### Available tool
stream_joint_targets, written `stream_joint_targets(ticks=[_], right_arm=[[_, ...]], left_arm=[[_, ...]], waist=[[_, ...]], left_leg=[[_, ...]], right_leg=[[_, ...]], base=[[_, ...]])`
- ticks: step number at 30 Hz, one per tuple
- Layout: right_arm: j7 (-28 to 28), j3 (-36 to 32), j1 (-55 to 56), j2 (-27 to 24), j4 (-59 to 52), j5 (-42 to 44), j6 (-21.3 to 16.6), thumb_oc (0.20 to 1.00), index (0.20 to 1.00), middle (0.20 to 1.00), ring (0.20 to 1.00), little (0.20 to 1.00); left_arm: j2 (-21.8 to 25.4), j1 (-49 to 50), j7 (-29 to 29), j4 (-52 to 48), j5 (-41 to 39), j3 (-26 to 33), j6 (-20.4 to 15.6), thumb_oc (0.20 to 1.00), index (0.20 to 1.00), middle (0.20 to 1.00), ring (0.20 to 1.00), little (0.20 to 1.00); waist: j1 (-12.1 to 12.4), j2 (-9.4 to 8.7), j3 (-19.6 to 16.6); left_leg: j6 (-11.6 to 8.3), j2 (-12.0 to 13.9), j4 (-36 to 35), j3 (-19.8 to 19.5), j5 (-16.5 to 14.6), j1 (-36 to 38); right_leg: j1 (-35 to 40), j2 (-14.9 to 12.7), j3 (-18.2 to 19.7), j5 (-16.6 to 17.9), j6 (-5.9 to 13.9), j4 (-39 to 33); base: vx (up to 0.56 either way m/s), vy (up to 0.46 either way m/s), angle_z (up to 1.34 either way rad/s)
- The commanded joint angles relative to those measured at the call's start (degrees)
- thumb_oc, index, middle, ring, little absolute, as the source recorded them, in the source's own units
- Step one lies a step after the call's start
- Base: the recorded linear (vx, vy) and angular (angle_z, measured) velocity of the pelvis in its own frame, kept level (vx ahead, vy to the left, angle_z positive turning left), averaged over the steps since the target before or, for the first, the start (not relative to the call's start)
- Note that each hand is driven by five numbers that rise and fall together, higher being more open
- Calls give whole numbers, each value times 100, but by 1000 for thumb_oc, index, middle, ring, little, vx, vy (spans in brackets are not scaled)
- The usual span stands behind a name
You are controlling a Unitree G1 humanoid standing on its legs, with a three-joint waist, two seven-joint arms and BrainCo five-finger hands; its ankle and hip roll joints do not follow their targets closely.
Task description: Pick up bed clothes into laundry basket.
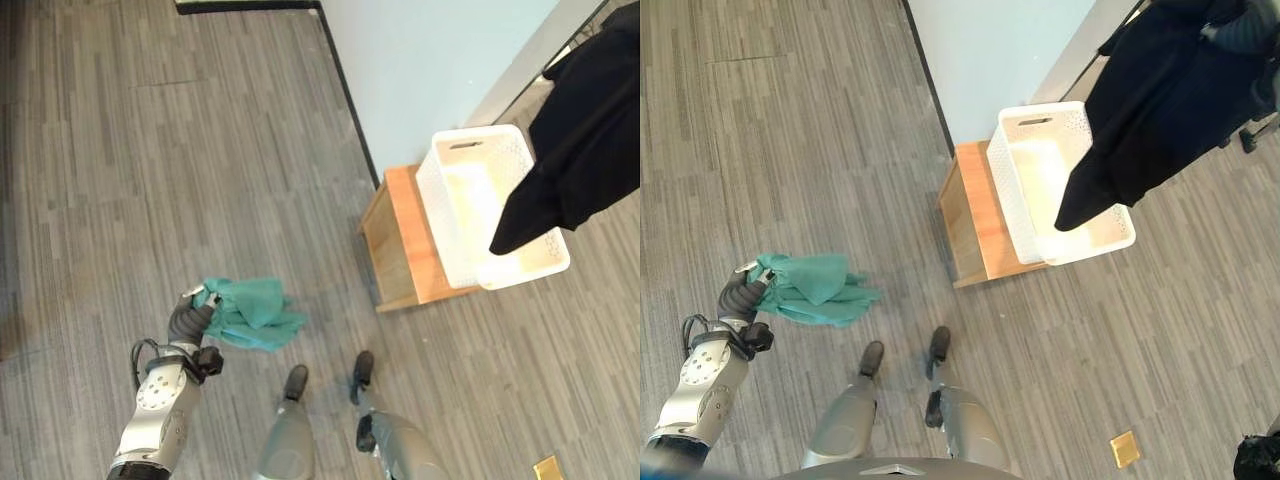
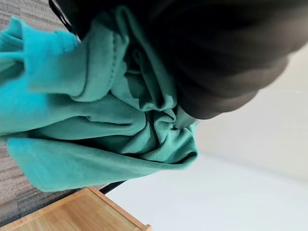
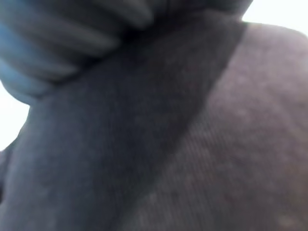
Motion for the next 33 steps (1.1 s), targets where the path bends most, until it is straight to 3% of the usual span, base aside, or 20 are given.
stream_joint_targets(ticks=[1, 7, 24, 25, 26, 33], right_arm=[[-333, 160, -732, -413, 342, 70, 250, 200, 200, 200, 200, 200], [-442, -75, -634, -306, 343, 152, 311, 200, 200, 200, 200, 200], [-210, -83, -425, 12, 46, 395, 235, 200, 200, 200, 200, 200], [-174, -129, -403, 57, 122, 488, 246, 398, 398, 398, 398, 398], [0, -70, -456, 198, 255, 684, 237, 1000, 1000, 1000, 1000, 1000], [102, -16, -495, 246, 286, 1052, 175, 1000, 1000, 1000, 1000, 1000]], left_arm=[[333, -34, 6, -543, -30, 164, -395, 200, 200, 200, 200, 200], [307, -131, 61, -575, -52, 141, -426, 200, 200, 200, 200, 200], [248, -292, 146, -595, -87, 30, -482, 200, 200, 200, 200, 200], [257, -305, 163, -581, -92, 39, -492, 200, 200, 200, 200, 200], [282, -326, 177, -591, -98, 70, -497, 200, 200, 200, 200, 200], [288, -367, 183, -615, -116, 72, -509, 200, 200, 200, 200, 200]], waist=[[68, 173, 26], [67, 279, 145], [102, 299, 282], [106, 297, 292], [121, 296, 313], [78, 265, 309]], left_leg=[[-106, 190, -566, 304, 685, -140], [-140, 177, -566, 321, 731, -360], [-199, 210, -566, 332, 752, -480], [-200, 209, -566, 333, 754, -483], [-208, 215, -566, 354, 754, -480], [-208, 224, -566, 371, 734, -432]], right_leg=[[639, -41, -128, -902, 371, 80], [433, -65, -161, -873, 380, 80], [297, -33, -237, -877, 358, 80], [295, -32, -233, -873, 357, 80], [289, -25, -223, -870, 354, 80], [316, -10, -231, -879, 344, 80]], base=[[0, 0, 0], [-1, -2, 1], [0, -7, 1], [0, 0, 0], [0, 0, 0], [0, 0, 0]])
